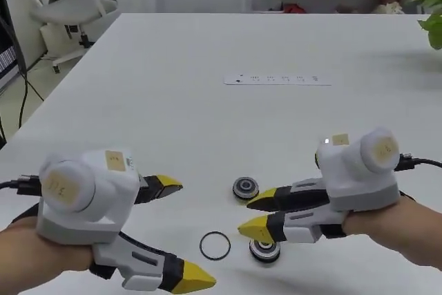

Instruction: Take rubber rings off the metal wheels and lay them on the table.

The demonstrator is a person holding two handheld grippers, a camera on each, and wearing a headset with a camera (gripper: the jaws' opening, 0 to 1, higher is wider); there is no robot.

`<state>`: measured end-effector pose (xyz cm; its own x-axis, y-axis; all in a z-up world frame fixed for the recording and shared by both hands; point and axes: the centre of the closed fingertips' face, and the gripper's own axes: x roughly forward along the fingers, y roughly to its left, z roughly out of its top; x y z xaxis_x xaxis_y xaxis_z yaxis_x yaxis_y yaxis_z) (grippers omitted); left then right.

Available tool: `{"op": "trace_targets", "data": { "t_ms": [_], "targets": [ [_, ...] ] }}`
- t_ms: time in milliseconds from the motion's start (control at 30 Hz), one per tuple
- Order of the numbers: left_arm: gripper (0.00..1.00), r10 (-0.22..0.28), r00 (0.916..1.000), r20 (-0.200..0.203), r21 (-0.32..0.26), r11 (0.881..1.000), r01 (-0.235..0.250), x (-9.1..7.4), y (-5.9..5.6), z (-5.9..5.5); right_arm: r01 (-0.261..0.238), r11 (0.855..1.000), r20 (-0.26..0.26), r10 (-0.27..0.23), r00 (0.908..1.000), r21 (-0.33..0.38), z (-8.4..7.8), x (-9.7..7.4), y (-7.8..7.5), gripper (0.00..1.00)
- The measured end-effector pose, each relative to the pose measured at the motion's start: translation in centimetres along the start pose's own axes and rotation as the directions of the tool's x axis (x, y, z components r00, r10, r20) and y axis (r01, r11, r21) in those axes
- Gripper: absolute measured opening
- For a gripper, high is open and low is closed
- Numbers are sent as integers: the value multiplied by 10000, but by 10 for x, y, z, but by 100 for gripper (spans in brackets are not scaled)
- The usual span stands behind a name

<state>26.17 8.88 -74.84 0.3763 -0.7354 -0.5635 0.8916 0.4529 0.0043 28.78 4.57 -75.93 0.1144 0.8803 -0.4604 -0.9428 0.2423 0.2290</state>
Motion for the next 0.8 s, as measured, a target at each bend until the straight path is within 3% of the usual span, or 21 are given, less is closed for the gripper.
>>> {"op": "trace_targets", "data": {
  "t_ms": [800],
  "targets": [
    [84,-56,9998,199,12,10000,56,7,1,12,459,9988,326,-464,9984,147,-8,-25,-7,30]
  ]
}}
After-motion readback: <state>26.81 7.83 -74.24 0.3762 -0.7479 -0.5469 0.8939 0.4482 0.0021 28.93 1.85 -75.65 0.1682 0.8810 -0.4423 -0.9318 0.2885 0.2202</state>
